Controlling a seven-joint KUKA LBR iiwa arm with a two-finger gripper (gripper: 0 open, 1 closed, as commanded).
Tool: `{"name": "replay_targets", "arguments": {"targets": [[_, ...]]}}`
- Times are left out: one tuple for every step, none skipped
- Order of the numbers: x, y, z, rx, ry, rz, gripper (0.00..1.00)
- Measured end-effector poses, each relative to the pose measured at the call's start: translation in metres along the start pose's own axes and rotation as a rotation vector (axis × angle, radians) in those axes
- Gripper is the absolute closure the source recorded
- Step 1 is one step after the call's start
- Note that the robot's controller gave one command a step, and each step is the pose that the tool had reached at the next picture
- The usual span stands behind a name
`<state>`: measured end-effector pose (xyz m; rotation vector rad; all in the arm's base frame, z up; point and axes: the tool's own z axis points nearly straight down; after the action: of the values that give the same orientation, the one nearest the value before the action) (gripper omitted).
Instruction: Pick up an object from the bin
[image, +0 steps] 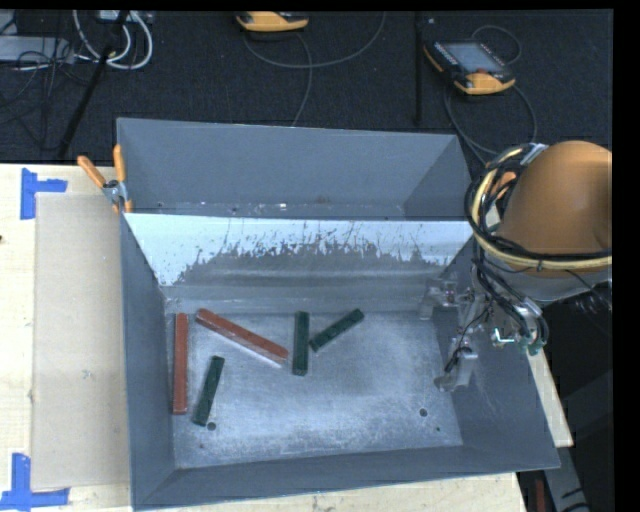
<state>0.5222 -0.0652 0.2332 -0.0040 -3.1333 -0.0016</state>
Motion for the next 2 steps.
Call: {"name": "replay_targets", "arguments": {"targets": [[-0.063, 0.016, 0.022, 0.0, -0.009, 0.152, 0.0], [-0.078, 0.034, 0.115, 0.0, -0.001, 0.088, 0.0]]}}
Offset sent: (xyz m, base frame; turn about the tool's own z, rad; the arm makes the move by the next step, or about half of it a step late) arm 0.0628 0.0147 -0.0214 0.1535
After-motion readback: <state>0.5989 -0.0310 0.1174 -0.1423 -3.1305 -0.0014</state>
